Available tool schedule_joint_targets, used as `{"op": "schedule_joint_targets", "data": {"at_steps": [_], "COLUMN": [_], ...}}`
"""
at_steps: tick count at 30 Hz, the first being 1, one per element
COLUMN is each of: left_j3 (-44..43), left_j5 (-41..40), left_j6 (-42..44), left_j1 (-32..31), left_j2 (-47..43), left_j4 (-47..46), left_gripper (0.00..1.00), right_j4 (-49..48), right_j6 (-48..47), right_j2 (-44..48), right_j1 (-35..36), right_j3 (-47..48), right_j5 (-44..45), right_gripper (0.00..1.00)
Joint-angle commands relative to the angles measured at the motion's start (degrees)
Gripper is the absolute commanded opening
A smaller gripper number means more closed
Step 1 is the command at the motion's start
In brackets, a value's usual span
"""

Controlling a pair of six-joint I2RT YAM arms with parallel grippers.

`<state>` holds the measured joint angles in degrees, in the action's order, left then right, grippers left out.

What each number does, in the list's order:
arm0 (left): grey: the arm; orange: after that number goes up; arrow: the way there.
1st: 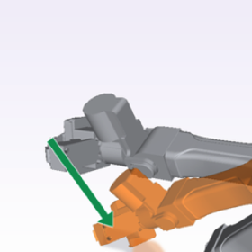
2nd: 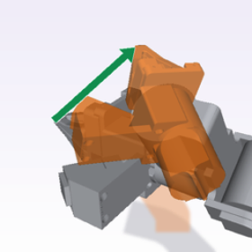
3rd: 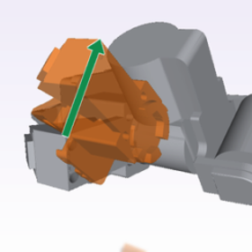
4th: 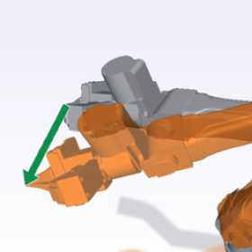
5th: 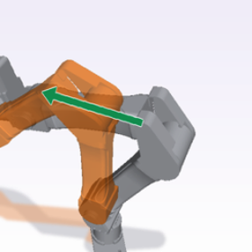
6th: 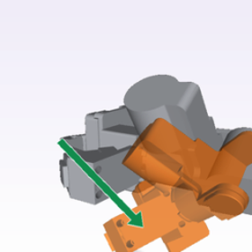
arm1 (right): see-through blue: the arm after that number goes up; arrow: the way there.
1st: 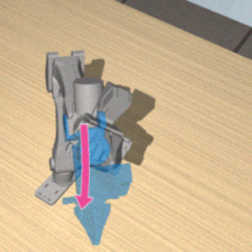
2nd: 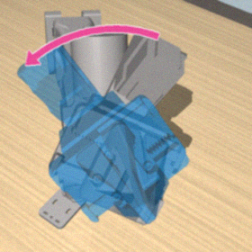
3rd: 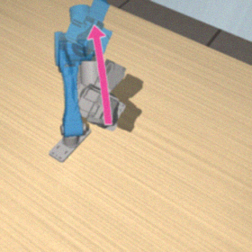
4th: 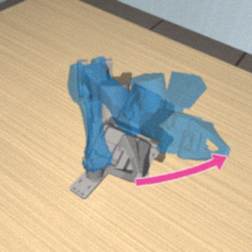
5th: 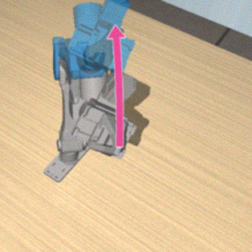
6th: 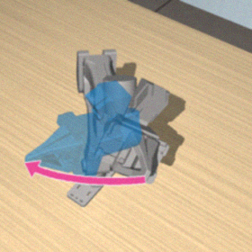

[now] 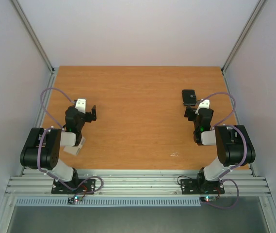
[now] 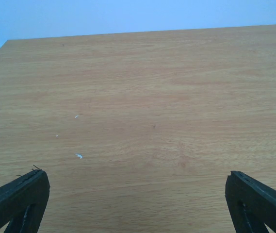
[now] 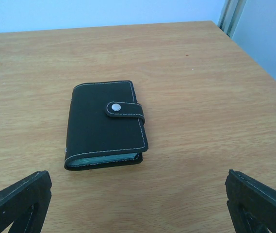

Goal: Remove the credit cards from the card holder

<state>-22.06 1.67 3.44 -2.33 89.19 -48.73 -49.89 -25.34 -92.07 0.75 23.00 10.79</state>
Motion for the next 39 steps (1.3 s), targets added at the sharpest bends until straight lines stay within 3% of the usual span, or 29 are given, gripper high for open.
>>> {"op": "schedule_joint_targets", "data": {"at_steps": [1, 11, 14, 17, 19, 25, 29, 33, 37, 39], "left_j3": [0.5, 1.2, 2.8, -1.2, -5.5, -18.9, -24.6, -28.0, -31.3, -31.6], "left_j5": [-0.8, 1.7, 5.4, 9.4, 12.4, 28.9, 33.3, 35.5, 39.8, 39.9], "left_j6": [0.4, 0.9, 1.8, 2.3, -2.5, -10.9, -15.9, -19.5, -12.9, -11.1], "left_j1": [-0.1, 0.0, -0.1, -0.1, -0.1, -0.1, -0.1, -0.1, -0.1, -0.3], "left_j2": [0.0, -2.6, -10.2, -21.4, -25.8, -29.5, -28.8, -26.3, -21.1, -20.1], "left_j4": [-5.2, -4.3, -1.0, 12.5, 19.7, 36.5, 43.7, 52.3, 66.2, 68.1], "left_gripper": [0.99, 0.99, 0.99, 0.99, 0.99, 0.99, 0.99, 0.99, 0.99, 0.99], "right_j4": [-0.6, 1.2, 16.9, 32.9, 48.3, 82.3, 101.2, 108.2, 107.9, 107.8], "right_j6": [0.7, 0.7, 1.8, 2.4, 2.6, 3.9, 5.9, 7.1, 5.7, 4.6], "right_j2": [0.6, 3.4, 12.2, 20.4, 21.5, 9.5, -2.3, -10.8, -17.6, -21.1], "right_j1": [0.0, 0.0, 0.1, -1.9, -2.3, -2.9, -2.8, -1.6, -1.1, -0.9], "right_j3": [0.0, -0.2, 4.3, 11.7, 22.1, 47.5, 62.9, 71.7, 74.8, 76.8], "right_j5": [1.2, 0.7, 2.7, -0.6, -2.1, -2.9, -1.7, 3.1, 0.8, -0.7], "right_gripper": [0.99, 0.99, 0.99, 0.98, 0.99, 0.98, 0.98, 0.98, 0.98, 0.99]}}
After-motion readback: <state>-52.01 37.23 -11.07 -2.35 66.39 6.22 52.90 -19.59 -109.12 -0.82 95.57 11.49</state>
